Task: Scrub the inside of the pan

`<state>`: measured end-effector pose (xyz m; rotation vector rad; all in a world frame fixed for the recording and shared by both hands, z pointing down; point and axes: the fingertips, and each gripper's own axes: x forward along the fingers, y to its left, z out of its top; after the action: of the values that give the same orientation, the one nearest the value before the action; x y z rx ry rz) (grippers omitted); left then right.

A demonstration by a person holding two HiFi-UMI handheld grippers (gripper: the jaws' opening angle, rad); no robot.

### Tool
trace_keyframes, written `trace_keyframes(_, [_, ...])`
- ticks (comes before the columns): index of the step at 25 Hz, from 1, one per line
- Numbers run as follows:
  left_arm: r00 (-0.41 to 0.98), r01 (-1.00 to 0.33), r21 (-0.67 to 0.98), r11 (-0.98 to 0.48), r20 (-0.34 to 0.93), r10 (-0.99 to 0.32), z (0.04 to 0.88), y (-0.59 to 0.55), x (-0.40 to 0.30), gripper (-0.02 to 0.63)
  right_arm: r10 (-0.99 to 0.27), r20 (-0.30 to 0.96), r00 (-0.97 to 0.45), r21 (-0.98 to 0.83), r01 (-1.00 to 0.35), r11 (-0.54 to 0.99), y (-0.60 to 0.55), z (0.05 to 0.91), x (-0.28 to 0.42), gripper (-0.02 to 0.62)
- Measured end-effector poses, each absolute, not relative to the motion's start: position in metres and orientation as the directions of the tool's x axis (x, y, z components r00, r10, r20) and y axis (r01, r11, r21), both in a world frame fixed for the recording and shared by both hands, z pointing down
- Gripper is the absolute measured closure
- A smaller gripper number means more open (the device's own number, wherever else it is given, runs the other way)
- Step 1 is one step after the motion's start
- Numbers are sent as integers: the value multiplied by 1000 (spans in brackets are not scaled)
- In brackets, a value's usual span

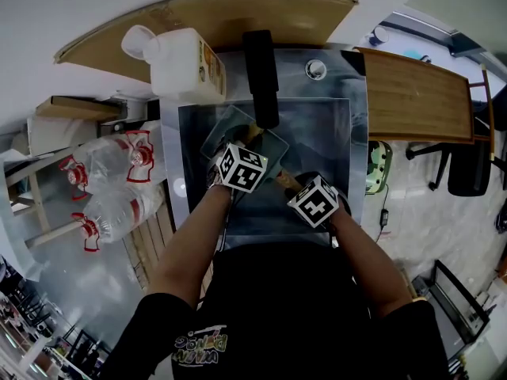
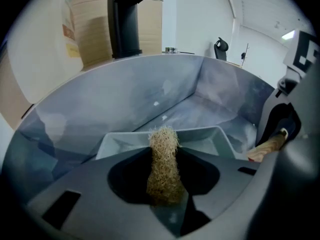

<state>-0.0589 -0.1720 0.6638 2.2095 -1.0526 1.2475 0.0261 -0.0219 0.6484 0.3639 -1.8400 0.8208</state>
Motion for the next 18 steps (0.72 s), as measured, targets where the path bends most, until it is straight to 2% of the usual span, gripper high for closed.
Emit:
trace_keyframes(9, [434, -648, 81, -758, 856, -280, 662, -140, -15, 460, 116, 906, -406, -358, -592, 722, -24, 648, 29, 443])
trace_keyframes(18, [456, -524, 55, -850, 861, -226, 659, -127, 2, 463, 105, 910, -401, -347, -597, 723, -27, 648, 31, 443])
